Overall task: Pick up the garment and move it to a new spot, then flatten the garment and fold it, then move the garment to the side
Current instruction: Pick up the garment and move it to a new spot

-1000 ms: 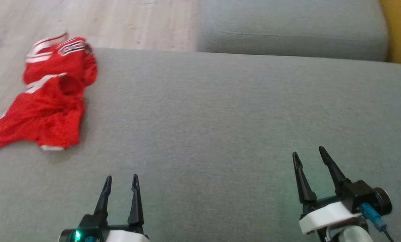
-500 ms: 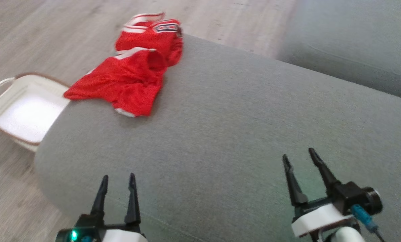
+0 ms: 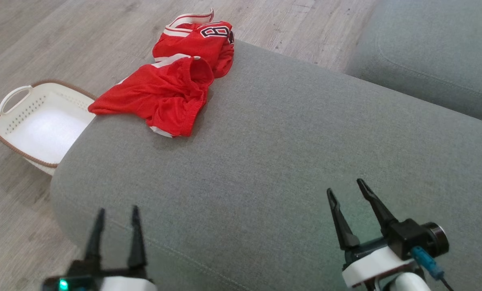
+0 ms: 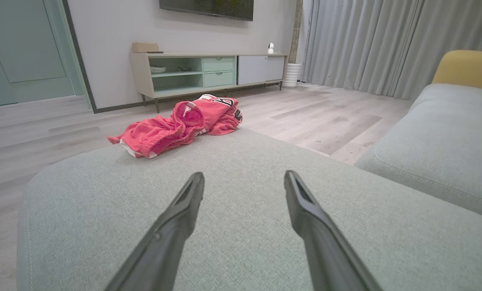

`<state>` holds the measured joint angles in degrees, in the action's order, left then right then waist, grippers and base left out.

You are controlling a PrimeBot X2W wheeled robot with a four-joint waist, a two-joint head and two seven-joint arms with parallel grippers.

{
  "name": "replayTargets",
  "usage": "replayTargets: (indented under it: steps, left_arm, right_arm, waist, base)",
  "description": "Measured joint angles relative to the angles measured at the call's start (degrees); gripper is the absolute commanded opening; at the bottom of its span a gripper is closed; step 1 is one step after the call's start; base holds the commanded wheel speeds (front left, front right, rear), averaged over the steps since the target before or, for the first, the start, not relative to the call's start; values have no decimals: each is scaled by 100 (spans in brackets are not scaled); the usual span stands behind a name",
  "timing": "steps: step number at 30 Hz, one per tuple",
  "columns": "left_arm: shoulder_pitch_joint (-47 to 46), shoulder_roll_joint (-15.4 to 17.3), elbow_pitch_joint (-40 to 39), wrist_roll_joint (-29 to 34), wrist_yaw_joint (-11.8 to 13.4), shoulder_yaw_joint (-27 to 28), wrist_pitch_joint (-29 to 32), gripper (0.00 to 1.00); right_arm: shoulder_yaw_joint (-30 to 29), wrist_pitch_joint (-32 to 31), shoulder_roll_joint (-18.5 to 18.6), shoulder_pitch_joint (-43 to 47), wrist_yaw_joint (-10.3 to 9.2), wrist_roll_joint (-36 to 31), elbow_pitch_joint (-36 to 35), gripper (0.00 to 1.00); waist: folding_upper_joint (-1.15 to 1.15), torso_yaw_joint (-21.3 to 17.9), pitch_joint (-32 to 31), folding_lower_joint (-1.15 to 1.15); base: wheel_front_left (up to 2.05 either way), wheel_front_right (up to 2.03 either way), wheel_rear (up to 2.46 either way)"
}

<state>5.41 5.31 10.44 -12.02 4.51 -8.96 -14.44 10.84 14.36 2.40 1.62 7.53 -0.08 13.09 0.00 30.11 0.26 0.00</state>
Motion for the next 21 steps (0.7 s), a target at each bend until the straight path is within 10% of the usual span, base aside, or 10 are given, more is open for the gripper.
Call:
replayTargets:
  steps: [11,21]
  left_arm:
    - [-1518,1088,-1992,-389,-229,981,907,100]
    - [-4188,1927,-794,-466,-590,1145,1702,100]
  right_arm:
    - [-392,1,5,-6,0,-494,-571,100]
    - [-342,-256,24,-659,0,-1185,-960,100]
  waist:
    - [0,-150,490,0]
    - [0,-666,1502,1]
  base:
    - [0,0,0]
    - [0,0,0]
